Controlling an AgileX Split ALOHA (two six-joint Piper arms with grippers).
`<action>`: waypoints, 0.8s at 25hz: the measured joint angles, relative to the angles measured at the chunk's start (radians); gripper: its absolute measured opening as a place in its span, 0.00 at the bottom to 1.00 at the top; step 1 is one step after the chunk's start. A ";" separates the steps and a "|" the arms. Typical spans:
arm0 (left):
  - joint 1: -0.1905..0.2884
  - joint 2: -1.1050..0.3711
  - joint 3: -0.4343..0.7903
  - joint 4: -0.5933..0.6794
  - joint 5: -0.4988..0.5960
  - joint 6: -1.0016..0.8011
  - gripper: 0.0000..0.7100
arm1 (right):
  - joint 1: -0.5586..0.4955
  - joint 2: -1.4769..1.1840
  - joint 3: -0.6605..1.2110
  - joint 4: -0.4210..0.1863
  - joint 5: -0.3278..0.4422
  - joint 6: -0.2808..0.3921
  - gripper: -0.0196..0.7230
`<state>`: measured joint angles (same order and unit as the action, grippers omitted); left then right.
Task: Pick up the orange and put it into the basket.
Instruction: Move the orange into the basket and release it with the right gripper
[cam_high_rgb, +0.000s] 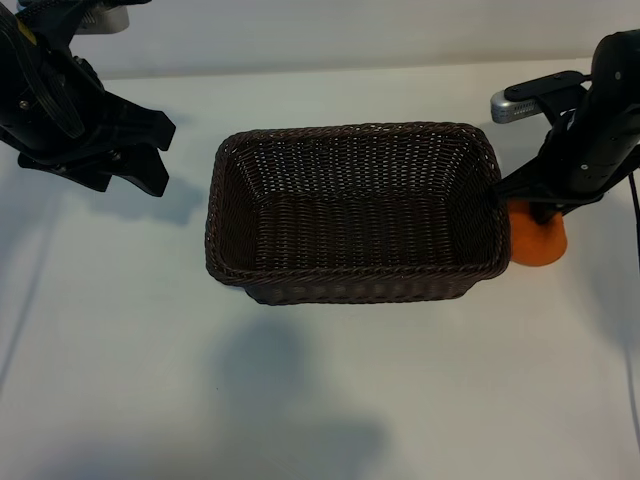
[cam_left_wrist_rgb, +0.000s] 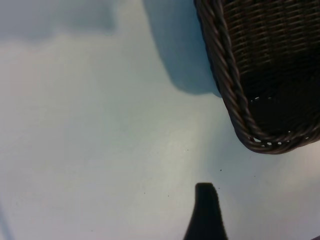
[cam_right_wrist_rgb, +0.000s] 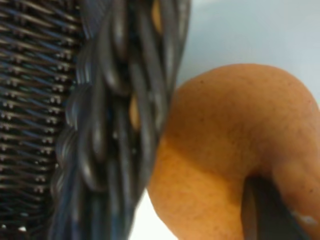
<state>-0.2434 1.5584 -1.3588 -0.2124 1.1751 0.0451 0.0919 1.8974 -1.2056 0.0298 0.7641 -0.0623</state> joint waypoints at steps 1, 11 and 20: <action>0.000 0.000 0.000 0.000 0.000 0.001 0.81 | -0.001 -0.007 -0.004 -0.006 0.011 0.002 0.15; 0.000 0.000 0.000 0.003 0.000 0.002 0.81 | -0.050 -0.191 -0.040 -0.030 0.173 0.019 0.15; 0.000 -0.007 0.000 0.004 0.000 0.003 0.81 | -0.050 -0.355 -0.041 -0.035 0.212 0.020 0.14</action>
<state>-0.2434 1.5512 -1.3588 -0.2085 1.1751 0.0477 0.0416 1.5421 -1.2465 -0.0055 0.9765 -0.0423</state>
